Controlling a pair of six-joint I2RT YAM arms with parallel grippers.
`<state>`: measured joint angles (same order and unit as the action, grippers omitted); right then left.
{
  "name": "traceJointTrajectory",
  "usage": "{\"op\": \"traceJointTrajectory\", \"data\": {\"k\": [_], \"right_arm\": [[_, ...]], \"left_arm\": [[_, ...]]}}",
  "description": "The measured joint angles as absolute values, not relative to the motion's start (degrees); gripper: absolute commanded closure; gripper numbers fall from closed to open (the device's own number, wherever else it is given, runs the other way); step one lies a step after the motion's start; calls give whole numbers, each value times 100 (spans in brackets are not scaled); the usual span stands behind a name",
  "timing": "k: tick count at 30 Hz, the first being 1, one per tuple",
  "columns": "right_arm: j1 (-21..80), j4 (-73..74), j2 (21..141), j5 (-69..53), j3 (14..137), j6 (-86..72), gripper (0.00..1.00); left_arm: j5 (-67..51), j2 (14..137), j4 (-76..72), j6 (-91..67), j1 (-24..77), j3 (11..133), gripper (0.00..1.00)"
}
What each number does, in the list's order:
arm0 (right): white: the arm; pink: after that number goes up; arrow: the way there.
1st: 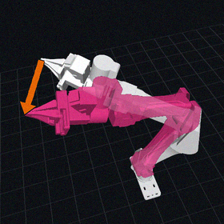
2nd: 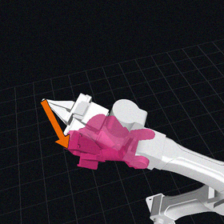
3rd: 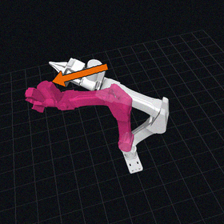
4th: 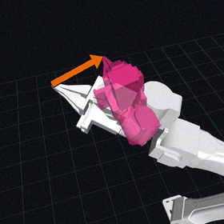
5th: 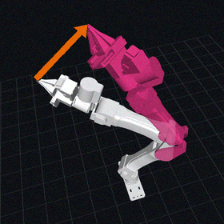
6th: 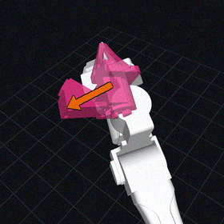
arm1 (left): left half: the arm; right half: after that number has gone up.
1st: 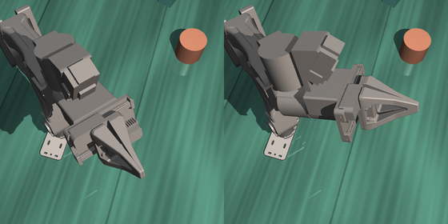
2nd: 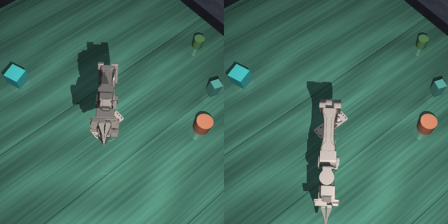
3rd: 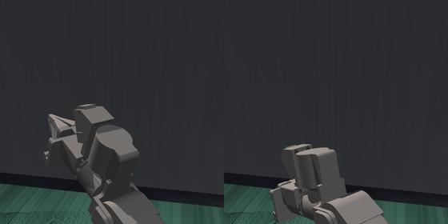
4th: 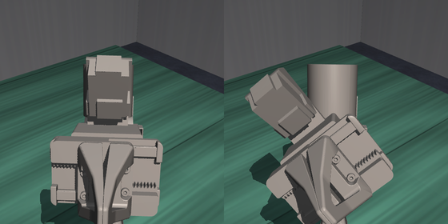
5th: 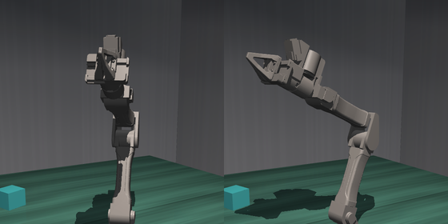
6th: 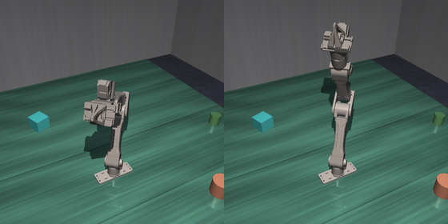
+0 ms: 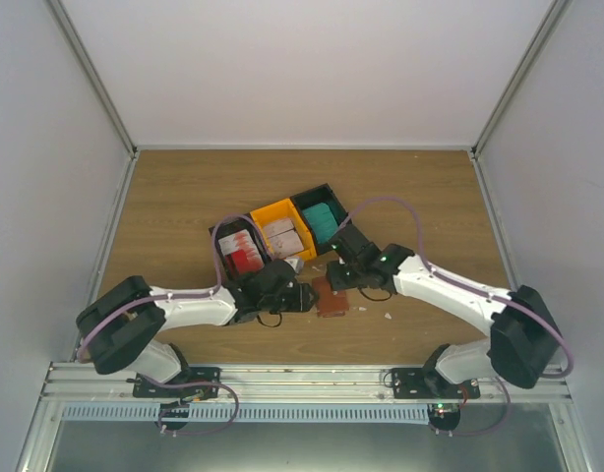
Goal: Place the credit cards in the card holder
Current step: Close the card holder at the center of the board, then reset both arms
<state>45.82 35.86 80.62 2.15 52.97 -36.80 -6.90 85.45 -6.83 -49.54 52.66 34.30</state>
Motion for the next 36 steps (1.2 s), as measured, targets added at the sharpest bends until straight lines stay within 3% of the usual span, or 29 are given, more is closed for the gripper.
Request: {"op": "traceJointTrajectory", "data": {"k": [5, 6, 13, 22, 36], "right_arm": [[4517, 3516, 7607, 447, 5041, -3793, 47], [4512, 3511, 7575, 467, 4947, -3806, 46], [4501, 3695, 7011, 725, 4414, -3944, 31], [4497, 4064, 4974, 1894, 4893, -3629, 2], [4493, 4683, 2410, 3728, 6121, -3216, 0]], "left_arm": [[-519, 7926, -650, -4862, 5236, 3332, 38], [-471, 7760, -622, -4807, 5234, 3304, 29], [497, 5787, -102, -4169, 5234, 3238, 2], [1579, 3395, 788, -3131, 5234, 3699, 1], [2611, 2259, 2453, -1999, 5234, 5061, 1]]}}
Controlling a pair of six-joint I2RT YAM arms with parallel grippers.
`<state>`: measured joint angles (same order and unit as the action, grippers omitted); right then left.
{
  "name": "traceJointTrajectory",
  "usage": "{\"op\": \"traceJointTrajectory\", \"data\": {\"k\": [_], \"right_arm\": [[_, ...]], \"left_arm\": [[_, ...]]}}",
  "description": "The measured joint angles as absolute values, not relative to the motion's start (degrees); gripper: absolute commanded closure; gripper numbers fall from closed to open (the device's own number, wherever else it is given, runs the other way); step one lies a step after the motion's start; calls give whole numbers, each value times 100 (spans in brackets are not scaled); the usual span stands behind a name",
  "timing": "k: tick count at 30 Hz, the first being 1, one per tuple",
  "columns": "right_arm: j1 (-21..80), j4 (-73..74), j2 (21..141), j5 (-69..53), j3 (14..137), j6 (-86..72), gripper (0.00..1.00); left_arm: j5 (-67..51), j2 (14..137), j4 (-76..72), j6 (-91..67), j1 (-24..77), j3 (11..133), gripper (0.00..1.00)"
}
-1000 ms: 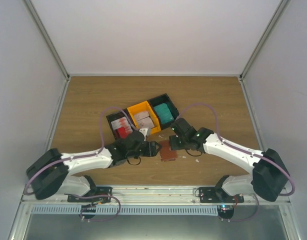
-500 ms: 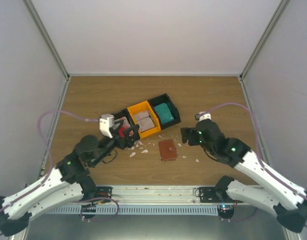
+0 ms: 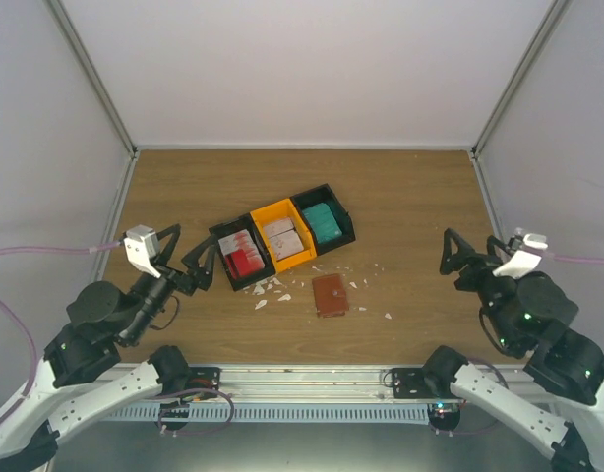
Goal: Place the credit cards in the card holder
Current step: Reset both arms
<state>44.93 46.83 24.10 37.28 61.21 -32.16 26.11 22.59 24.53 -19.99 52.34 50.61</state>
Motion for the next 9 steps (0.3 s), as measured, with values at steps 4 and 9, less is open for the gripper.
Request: {"op": "traceJointTrajectory", "data": {"k": [4, 9], "right_arm": [[4493, 4858, 2226, 3986, 6163, -3190, 1], [4493, 5017, 2279, 4108, 6160, -3190, 0]], "left_arm": [[2773, 2226, 2856, -1848, 5234, 5260, 1], [2939, 2217, 3164, -1804, 5234, 5282, 1]]}}
